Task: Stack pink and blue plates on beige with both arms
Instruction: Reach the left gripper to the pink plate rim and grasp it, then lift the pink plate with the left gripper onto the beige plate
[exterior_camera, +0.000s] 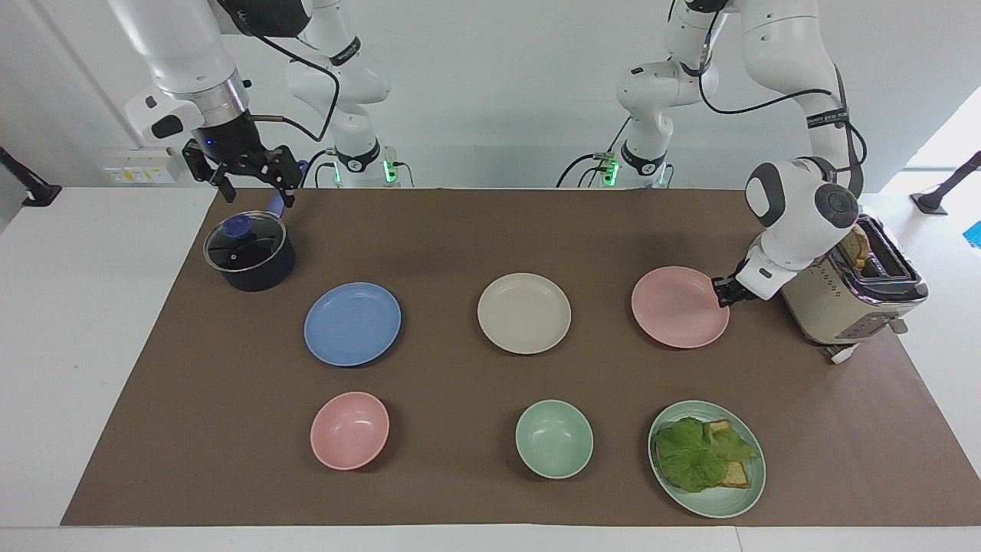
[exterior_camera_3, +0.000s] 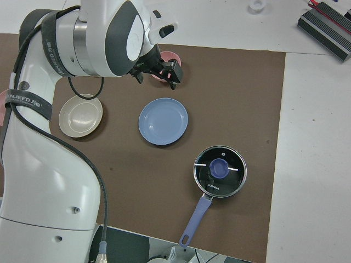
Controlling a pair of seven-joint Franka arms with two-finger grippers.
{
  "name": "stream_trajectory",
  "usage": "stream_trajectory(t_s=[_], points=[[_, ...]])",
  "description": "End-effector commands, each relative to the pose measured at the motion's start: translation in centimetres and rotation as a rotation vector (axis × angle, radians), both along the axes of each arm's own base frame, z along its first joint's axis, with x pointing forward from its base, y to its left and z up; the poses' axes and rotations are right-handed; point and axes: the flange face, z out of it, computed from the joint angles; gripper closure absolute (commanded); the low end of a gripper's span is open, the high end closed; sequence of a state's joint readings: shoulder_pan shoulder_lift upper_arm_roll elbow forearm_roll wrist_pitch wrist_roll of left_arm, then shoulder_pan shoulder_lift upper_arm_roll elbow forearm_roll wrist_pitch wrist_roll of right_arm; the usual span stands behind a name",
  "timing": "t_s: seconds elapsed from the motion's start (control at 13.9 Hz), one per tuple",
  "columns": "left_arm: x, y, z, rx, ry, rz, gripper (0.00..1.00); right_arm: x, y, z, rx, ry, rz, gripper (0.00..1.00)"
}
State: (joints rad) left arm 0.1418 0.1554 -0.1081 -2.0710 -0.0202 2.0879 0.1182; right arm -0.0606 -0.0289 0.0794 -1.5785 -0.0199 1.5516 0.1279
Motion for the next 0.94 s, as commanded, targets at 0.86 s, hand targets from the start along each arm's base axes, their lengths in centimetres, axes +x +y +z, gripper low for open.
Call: stream_trajectory(t_s=[0.86], points=[[-1.0, -22.8, 7.4, -0.095, -0.034, -0.112, 1.0, -1.3, -1.3, -0.3, 0.004, 0.006, 0.014, 0.0]])
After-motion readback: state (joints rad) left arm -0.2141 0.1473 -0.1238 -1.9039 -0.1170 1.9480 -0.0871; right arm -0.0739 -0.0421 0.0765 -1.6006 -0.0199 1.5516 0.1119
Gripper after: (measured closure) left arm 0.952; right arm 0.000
